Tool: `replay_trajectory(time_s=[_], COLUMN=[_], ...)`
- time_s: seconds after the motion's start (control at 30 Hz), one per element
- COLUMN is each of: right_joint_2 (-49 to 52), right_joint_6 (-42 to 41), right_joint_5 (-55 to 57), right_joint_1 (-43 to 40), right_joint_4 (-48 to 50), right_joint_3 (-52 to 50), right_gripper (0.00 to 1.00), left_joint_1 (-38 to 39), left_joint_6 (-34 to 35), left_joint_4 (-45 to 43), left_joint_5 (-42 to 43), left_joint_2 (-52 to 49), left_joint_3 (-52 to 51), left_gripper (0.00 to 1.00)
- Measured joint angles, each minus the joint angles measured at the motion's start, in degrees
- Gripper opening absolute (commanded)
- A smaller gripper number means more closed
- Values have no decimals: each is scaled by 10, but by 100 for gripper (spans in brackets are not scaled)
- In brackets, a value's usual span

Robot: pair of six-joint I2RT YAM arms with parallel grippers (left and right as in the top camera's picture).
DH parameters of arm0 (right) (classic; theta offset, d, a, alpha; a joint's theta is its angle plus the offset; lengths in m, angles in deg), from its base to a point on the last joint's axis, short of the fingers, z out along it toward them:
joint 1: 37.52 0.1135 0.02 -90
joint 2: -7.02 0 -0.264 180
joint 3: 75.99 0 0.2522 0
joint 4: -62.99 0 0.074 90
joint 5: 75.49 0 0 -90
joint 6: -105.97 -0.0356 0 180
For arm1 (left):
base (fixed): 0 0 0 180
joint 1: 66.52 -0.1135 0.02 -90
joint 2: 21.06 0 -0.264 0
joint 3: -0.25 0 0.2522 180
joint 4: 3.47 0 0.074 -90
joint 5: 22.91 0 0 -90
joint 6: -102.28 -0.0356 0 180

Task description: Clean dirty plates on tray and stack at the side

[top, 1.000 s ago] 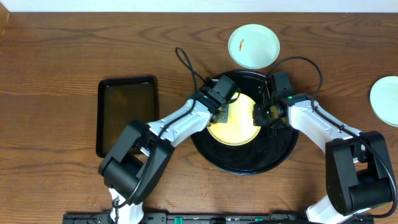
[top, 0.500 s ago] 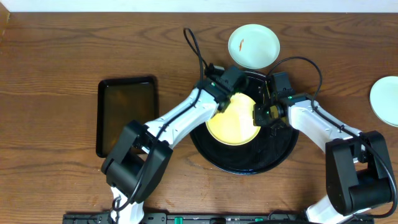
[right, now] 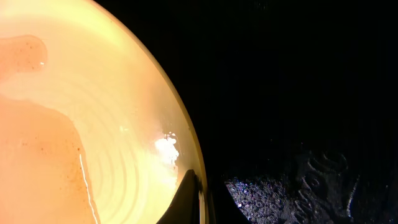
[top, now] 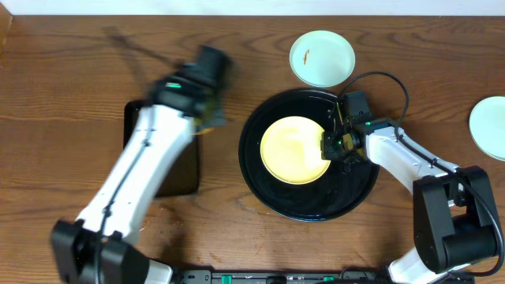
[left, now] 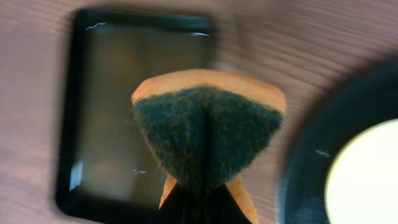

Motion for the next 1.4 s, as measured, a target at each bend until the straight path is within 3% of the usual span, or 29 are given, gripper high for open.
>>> replay_trajectory(time_s=[0.13, 0.27, 0.4, 0.57, 0.67, 0.83, 1.0, 1.2, 1.4], right_joint_2=[0, 0, 0, 0, 0, 0, 0, 0, 0], right_joint_6=[0, 0, 0, 0, 0, 0, 1, 17, 22], right_joint_5=[0, 0, 0, 0, 0, 0, 0, -4, -4], right_joint_1=[0, 0, 0, 0, 0, 0, 0, 0, 0], right_joint_4=[0, 0, 0, 0, 0, 0, 0, 1, 1], right_joint_3=[0, 0, 0, 0, 0, 0, 0, 0, 0], right_gripper=[1, 1, 1, 1, 1, 1, 1, 1, 1], left_joint_1=[-95, -166, -215, -248, -250, -250, -226, -109, 4], left_joint_6=[-1, -23, -33, -42, -56, -73, -80, -83, -64], left_joint_4=[13, -58, -118, -137, -145, -144, -165, -242, -314], left_joint_5=[17, 62, 87, 103, 121, 183, 285, 339, 352], left_joint_2=[9, 5, -4, -6, -6, -5, -5, -5, -27], left_joint_3=[-17, -107, -192, -221, -221, -221, -220, -219, -218], left_gripper=[8, 8, 17, 26, 36, 40, 41, 41, 28])
